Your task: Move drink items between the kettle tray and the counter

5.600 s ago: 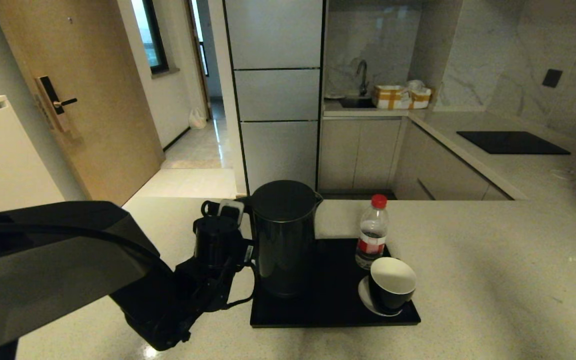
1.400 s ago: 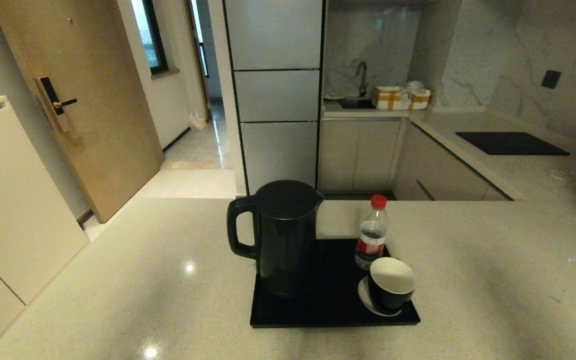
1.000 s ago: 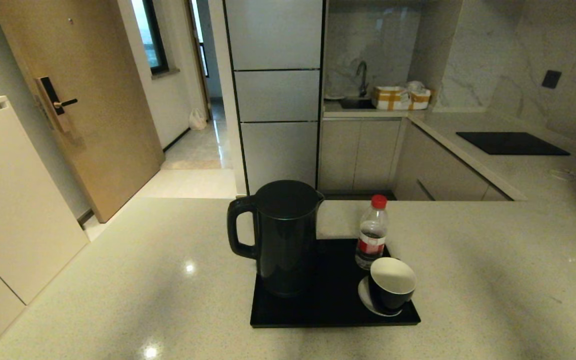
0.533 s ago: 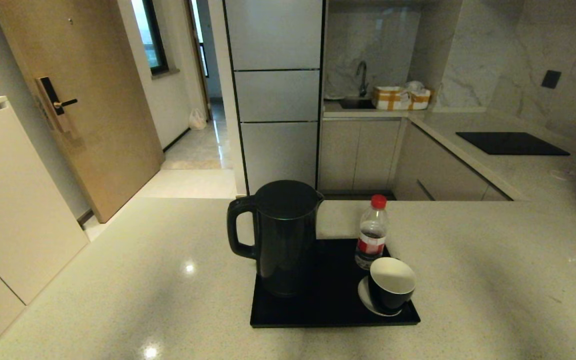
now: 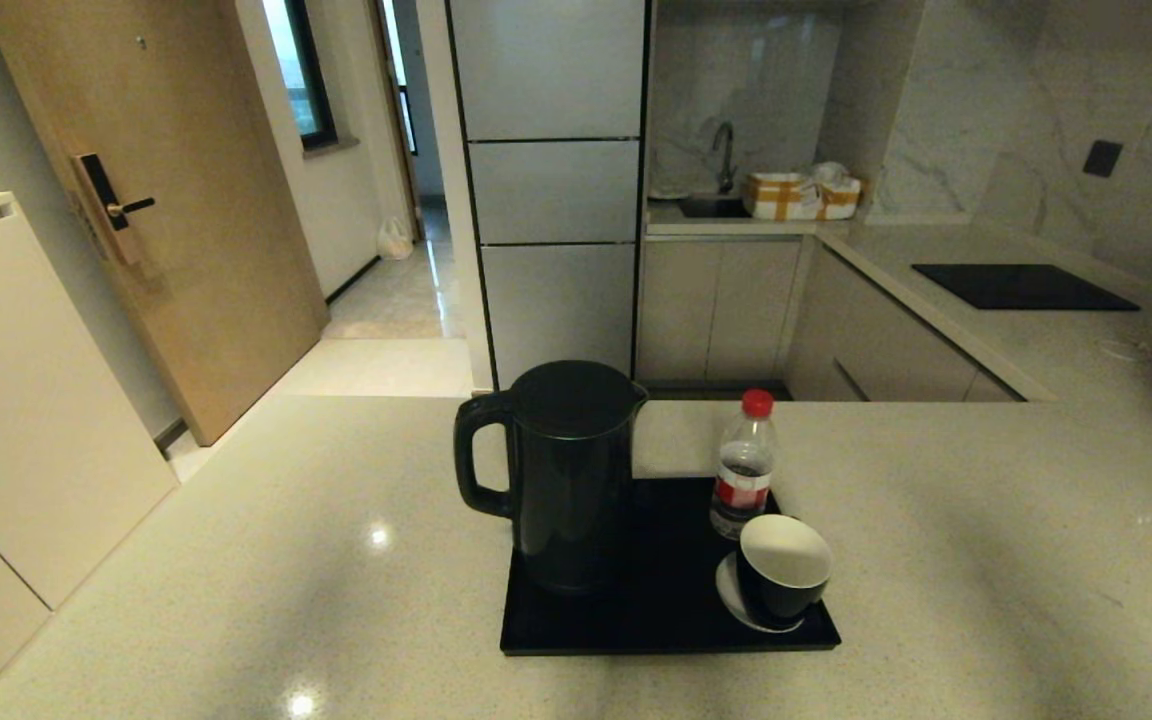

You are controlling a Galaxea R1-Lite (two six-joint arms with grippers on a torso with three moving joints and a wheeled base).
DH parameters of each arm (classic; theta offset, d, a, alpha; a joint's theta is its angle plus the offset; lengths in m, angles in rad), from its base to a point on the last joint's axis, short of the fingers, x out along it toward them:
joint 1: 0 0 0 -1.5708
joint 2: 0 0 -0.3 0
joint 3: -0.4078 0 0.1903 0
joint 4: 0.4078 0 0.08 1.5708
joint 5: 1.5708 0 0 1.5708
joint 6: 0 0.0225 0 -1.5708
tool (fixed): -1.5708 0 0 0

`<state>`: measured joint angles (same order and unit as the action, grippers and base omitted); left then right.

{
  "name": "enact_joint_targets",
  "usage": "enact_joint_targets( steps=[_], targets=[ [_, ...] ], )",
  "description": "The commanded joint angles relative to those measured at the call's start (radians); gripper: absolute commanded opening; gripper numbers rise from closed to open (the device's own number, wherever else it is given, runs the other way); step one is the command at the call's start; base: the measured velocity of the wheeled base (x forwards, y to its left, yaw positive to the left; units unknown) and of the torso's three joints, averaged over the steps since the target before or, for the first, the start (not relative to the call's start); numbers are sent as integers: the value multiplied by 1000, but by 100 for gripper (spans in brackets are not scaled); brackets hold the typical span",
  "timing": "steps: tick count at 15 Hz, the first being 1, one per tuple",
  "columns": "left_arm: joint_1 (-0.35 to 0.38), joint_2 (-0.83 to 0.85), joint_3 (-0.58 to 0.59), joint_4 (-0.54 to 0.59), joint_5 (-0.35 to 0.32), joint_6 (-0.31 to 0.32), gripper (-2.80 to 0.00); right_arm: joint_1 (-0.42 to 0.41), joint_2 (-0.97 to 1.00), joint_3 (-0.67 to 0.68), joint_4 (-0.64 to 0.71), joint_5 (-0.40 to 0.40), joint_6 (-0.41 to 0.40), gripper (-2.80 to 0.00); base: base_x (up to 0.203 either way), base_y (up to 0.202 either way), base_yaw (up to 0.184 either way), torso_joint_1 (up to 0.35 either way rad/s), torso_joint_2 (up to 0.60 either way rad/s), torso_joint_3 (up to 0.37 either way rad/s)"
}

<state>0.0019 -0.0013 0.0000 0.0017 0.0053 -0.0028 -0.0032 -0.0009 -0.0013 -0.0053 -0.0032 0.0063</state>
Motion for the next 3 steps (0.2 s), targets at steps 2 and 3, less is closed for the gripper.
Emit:
enact_joint_targets(
  steps=[2, 3],
  targets=[
    [1, 1, 0, 0, 1, 1, -280, 0, -1, 1, -1, 0, 1, -280, 0, 0, 0, 0, 0, 0],
    [1, 1, 0, 0, 1, 1, -280, 0, -1, 1, -1, 0, 1, -280, 0, 0, 0, 0, 0, 0]
  ],
)
